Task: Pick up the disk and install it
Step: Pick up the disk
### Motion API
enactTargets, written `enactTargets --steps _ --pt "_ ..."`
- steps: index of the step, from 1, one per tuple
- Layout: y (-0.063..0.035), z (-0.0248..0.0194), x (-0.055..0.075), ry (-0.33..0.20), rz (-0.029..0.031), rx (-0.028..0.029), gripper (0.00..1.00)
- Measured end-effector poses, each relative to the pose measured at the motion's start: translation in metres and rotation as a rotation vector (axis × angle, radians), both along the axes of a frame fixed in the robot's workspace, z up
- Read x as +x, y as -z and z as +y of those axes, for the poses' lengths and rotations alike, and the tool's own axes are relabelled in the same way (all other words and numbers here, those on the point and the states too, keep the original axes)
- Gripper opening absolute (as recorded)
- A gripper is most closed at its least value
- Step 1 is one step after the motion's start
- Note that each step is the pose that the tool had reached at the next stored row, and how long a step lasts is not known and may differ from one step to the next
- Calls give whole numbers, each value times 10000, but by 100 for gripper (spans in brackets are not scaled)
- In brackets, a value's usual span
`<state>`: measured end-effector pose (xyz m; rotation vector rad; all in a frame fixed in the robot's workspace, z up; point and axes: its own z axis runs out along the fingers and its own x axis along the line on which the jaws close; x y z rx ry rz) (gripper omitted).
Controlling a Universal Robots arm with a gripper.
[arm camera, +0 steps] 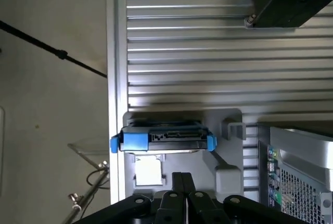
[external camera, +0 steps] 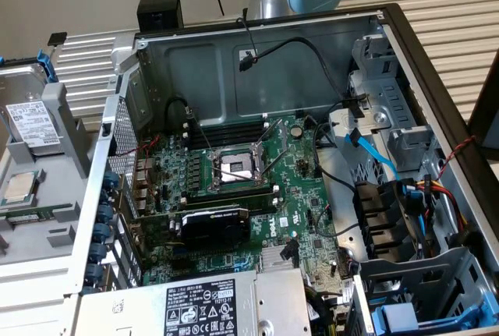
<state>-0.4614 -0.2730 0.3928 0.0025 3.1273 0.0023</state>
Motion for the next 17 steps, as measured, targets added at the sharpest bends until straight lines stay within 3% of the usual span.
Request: enactTargets --steps 17 --pt "0 0 0 -3090 1 0 11"
